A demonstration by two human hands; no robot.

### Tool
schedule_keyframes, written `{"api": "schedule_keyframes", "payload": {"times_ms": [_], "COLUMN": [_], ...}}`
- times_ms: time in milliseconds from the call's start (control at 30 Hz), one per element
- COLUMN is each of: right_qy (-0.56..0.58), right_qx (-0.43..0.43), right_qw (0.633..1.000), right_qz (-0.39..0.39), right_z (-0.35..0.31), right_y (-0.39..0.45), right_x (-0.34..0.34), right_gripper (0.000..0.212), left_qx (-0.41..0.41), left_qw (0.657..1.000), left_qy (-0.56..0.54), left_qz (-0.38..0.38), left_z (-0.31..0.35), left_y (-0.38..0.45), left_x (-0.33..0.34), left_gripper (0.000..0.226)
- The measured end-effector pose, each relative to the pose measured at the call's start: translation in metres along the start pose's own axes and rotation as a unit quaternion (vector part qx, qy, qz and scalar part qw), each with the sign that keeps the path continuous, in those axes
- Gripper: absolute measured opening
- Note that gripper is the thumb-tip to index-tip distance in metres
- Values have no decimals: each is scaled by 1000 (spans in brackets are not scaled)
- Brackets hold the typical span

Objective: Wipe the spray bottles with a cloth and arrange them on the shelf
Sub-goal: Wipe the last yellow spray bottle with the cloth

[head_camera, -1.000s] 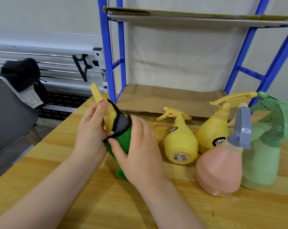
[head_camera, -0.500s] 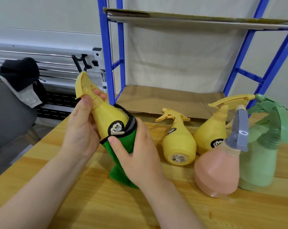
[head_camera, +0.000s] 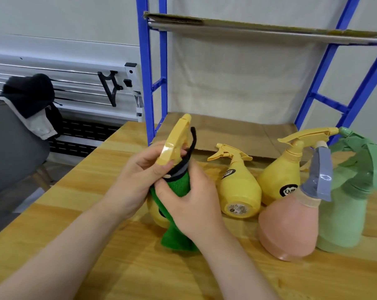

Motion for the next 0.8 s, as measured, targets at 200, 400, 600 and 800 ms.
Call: {"api": "schedule_keyframes", "payload": {"times_ms": [200,400,600,800], "right_qy": [-14,-142,-149,-125], "right_qx": [6,-74,-70,-72], "right_qw": [998,971,978,984], "right_qz": [66,176,129,102], "right_z": [-1,-7,-5,2], "right_y": [2,-4,-4,-3], "right_x": [-9,-16,-3,1], "right_gripper": [30,31,47,64], "left_qx": [27,13,-29,-32], "left_qw": [998,996,981,961], "left_qy": [41,0,-93,-127], "left_qz": [43,90,170,243], "left_z": [2,-5,-10,-15], "left_y": [-2,-7,-5,-1], "left_x": [4,12,-3,-30], "left_gripper": [28,24,26,38]}}
Point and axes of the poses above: each hand's wrist, its own y-axis towards the middle knuckle, its own x-axis out of the palm, z = x × y, the point moved 8 cm from there along y, towards the middle knuckle, and after that the axes turned 10 degrees about x, right-handed, at the moved point
